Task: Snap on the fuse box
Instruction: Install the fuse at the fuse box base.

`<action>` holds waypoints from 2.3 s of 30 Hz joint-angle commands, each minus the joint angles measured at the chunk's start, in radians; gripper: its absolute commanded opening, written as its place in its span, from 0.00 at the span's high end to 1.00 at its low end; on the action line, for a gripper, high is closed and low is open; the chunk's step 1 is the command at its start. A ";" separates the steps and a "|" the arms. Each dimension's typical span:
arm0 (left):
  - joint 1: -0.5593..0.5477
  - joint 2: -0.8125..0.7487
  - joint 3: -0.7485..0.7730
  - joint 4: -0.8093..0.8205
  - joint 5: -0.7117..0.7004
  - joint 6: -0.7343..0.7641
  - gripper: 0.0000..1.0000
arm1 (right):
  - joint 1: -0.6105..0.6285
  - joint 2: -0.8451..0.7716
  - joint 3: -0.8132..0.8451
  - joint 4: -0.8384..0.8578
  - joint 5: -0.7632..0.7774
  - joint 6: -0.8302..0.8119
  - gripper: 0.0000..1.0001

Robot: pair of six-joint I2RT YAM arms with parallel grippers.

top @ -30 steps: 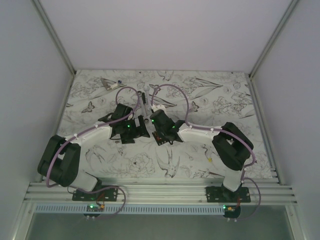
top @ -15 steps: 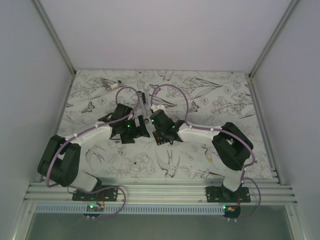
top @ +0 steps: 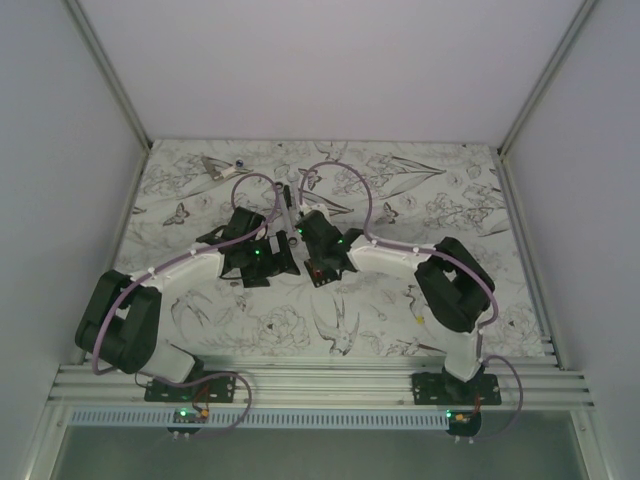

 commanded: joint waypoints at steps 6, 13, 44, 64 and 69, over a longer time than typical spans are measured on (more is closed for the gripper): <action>-0.006 -0.003 -0.013 -0.012 0.004 -0.010 0.01 | -0.023 0.054 0.021 -0.179 -0.070 -0.035 0.94; -0.006 -0.012 -0.013 -0.013 0.005 -0.010 0.01 | -0.023 0.002 0.046 -0.158 -0.065 -0.048 0.80; -0.006 -0.018 -0.024 -0.008 0.005 -0.006 0.00 | -0.021 0.023 0.110 -0.088 -0.035 -0.066 0.84; -0.006 -0.023 -0.030 -0.010 0.003 -0.006 0.00 | -0.040 0.131 0.071 -0.198 -0.055 -0.058 1.00; -0.006 -0.022 -0.030 -0.009 0.003 -0.004 0.00 | -0.067 0.118 -0.017 -0.183 -0.087 -0.044 1.00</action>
